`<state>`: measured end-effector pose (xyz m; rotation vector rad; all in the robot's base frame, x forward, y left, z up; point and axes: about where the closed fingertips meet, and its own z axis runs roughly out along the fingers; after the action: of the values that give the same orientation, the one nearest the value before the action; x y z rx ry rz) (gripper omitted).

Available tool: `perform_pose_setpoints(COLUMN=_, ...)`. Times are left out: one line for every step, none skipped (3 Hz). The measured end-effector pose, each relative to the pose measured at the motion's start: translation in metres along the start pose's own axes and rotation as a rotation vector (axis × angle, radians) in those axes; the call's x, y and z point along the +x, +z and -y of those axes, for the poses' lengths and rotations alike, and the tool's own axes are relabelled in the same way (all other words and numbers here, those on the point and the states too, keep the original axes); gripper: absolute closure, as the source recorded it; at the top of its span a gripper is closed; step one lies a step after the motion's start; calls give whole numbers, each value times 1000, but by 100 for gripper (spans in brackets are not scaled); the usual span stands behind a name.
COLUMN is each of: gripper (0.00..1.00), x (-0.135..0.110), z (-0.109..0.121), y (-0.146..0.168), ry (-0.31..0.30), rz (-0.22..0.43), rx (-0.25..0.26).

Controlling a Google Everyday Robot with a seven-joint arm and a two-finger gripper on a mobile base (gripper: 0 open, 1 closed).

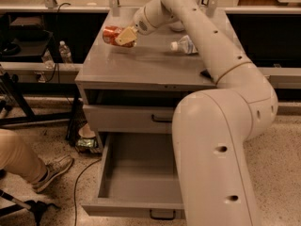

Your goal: Place coke can into middle drawer

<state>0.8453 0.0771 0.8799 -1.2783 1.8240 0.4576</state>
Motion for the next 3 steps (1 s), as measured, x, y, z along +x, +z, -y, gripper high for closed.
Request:
perform_pose_setpoints(gripper=100, x=-7, z=-12, y=-41, ry=-38, rz=54, rx=-17)
perform_pose_setpoints(gripper=100, x=0, z=-36, y=-89, ry=-84, rz=85, rx=-66)
perform_pose_setpoints(gripper=100, x=29, z=-79, y=-150, ry=-126, rz=69, rx=-126)
